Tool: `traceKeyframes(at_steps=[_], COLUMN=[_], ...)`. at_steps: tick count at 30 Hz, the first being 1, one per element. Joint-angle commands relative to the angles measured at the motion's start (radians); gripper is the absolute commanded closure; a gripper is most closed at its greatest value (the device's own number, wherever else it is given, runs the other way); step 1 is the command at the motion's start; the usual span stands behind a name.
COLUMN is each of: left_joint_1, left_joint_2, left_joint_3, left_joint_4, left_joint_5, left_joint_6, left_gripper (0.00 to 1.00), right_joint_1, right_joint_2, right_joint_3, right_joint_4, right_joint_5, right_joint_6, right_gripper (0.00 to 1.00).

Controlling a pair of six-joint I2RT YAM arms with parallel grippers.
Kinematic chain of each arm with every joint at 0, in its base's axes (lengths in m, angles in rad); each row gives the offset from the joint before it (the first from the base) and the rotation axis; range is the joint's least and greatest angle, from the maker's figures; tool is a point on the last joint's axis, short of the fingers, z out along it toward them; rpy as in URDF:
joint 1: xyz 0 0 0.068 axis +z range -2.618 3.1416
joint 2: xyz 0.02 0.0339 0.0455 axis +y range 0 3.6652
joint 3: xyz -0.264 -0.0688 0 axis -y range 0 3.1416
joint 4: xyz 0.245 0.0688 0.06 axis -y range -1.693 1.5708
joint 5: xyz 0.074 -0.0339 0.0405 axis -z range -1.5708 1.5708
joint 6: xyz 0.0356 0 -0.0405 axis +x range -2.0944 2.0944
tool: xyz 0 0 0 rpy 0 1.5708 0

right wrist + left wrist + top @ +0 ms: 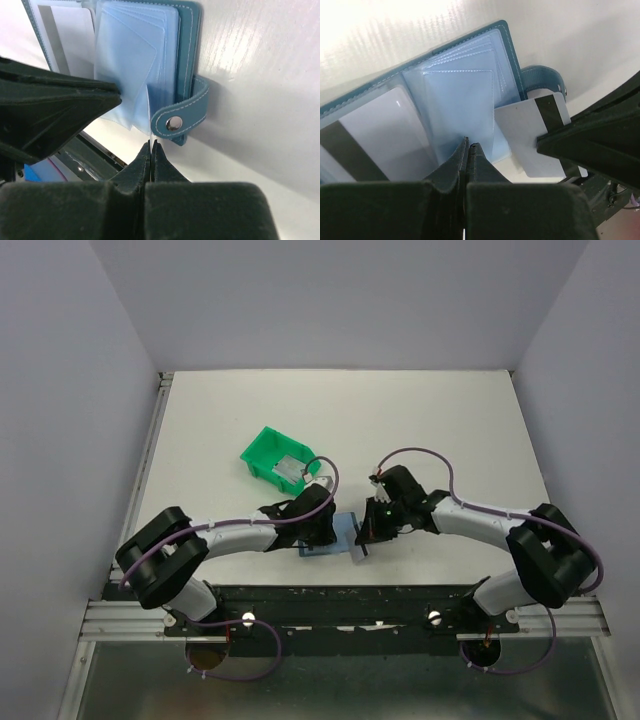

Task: Put the credit cards into the card holder
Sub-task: Turn over the card slot in the card holder.

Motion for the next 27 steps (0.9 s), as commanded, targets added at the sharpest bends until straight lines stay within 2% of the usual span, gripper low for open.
traceKeyframes(at_steps=[1,13,19,27], left_joint_1=[-0.001,-0.001,0.005,0.034], left_joint_2=[-0.071,-0.148,-0.246,-0.372], left_joint_3=[0.033,0.026,0.024,0.02], left_joint_4=[-0.151,-0.176,-0.222,-0.292], left_joint_5=[-0.065,-0.082,-0.125,-0.183], left_joint_6=[0.028,0.034,0.028,0.016], left_gripper=[1.0,1.0,1.0,1.0], right_joint_1=[0.001,0.0,0.001,0.003], right_joint_2=[0.033,0.077,0.037,0.033], right_joint_3=[-0.005,-0.034,-0.031,-0.008], right_joint_4=[0.063,0.174,0.209,0.307], right_joint_5=[-0.028,-0.072,-0.082,-0.189], right_joint_6=[0.029,0.075,0.073,0.077], right_gripper=[1.0,1.0,1.0,0.99])
